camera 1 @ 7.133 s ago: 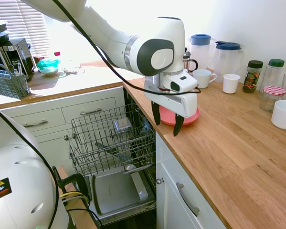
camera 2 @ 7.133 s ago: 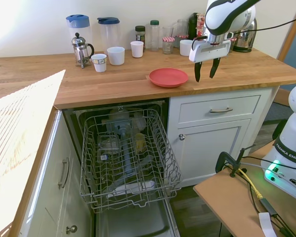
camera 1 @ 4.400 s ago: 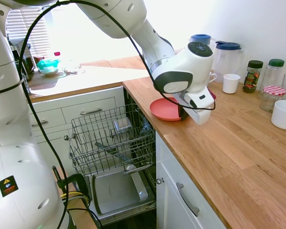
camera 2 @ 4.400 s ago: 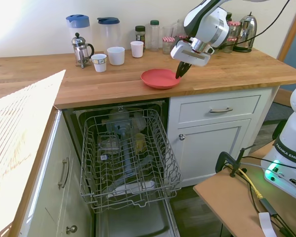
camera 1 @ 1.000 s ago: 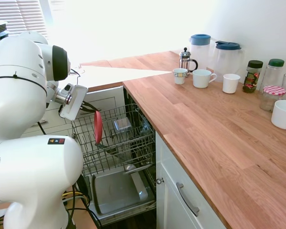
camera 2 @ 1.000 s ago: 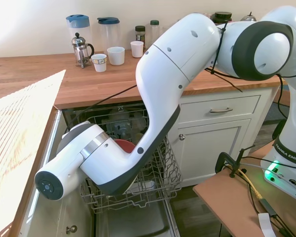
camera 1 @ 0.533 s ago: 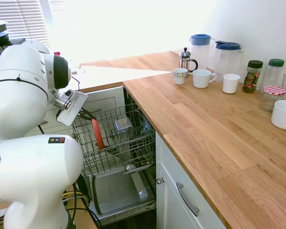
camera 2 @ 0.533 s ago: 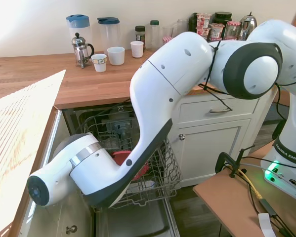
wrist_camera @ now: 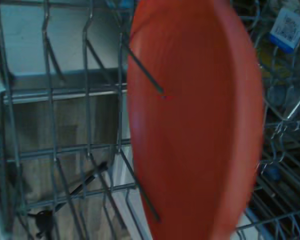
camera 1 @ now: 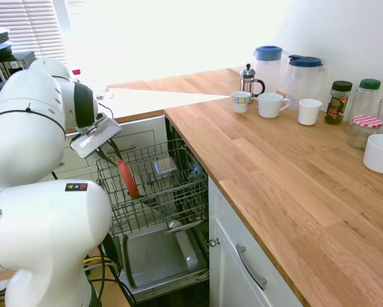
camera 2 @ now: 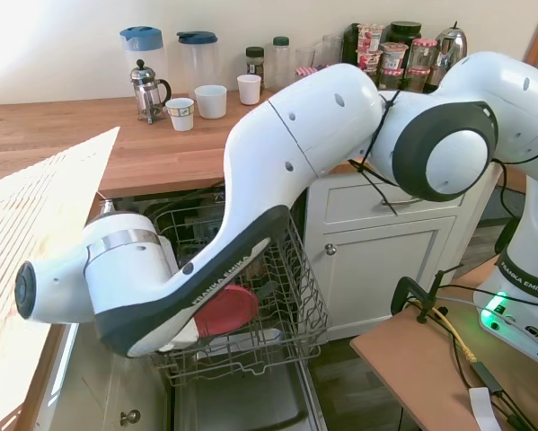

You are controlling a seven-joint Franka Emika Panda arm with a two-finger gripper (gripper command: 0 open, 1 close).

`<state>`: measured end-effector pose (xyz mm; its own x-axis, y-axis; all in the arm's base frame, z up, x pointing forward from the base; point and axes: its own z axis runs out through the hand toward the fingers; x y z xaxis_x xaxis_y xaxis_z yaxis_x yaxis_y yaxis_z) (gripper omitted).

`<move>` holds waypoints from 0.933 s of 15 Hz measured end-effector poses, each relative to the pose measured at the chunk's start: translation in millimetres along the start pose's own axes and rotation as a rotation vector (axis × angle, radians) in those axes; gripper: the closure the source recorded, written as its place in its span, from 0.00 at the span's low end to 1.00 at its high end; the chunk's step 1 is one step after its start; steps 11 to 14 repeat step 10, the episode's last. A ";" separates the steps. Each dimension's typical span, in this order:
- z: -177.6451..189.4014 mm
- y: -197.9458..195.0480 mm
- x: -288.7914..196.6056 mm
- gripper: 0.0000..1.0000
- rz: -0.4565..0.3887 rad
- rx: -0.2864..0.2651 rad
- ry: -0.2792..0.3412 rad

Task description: Put the plate in the dishwasher

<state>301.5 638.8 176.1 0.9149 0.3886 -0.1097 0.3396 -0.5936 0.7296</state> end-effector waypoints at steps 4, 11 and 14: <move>-28.6 38.9 11.9 0.00 0.020 0.078 -0.093; -67.4 190.4 63.8 0.00 0.172 0.299 -0.195; -67.4 190.4 63.8 0.00 0.172 0.299 -0.195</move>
